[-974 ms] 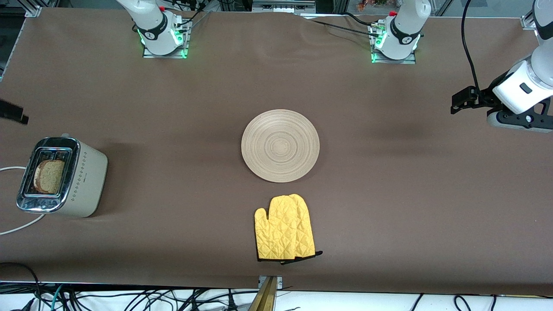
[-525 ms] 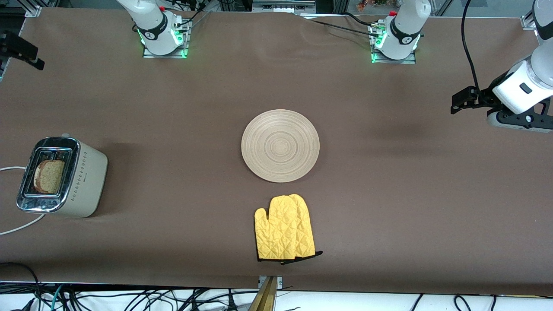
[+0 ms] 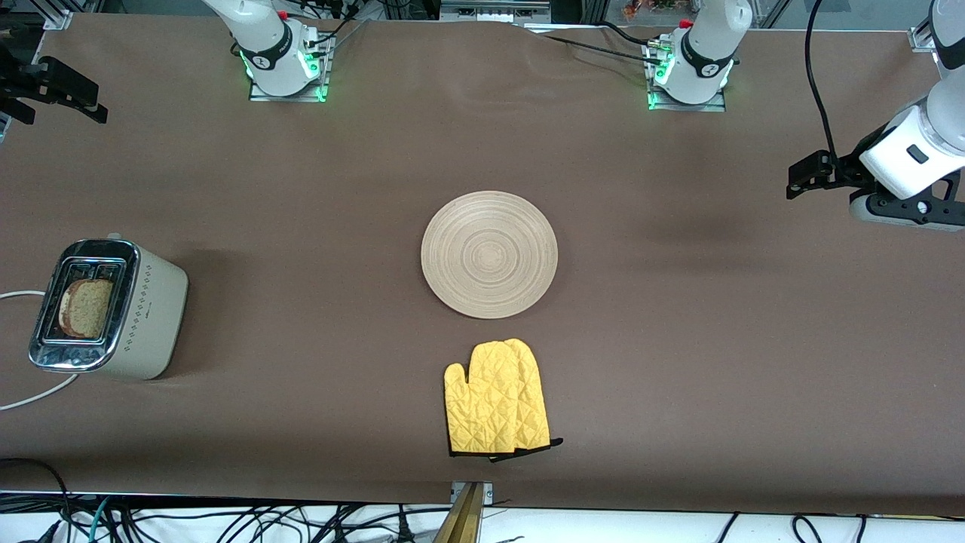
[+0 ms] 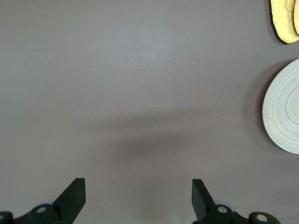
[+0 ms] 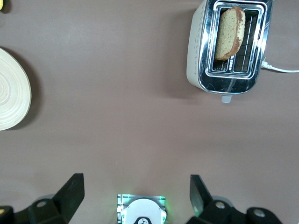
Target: Move plate and put bread in toaster
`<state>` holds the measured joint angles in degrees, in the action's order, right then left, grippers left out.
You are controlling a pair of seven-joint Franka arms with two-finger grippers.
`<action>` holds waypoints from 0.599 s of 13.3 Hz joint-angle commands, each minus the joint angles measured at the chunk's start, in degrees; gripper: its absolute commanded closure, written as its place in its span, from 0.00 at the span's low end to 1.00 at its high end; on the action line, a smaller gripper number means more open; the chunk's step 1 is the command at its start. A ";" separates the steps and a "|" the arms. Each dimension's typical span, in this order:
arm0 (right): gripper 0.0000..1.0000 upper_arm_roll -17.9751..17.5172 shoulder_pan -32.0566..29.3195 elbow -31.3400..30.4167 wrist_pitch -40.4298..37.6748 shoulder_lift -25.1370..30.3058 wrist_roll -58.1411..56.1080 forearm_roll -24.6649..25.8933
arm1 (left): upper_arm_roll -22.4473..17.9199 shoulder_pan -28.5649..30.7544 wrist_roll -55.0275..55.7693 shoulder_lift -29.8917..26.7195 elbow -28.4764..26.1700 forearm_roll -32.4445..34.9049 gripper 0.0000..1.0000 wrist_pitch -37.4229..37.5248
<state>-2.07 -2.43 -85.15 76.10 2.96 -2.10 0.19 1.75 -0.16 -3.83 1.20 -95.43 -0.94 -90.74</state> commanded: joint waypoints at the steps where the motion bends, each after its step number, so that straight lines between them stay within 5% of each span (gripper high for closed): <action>1: 0.00 -0.13 0.40 -0.72 0.19 0.73 0.25 -0.19 | -0.17 -0.11 -0.21 -0.67 -0.29 -0.55 0.00 0.56; 8: 0.00 -0.22 0.40 -0.37 -0.08 1.08 0.08 -0.10 | -0.17 -0.02 -0.30 -0.68 -0.29 -0.46 0.00 0.56</action>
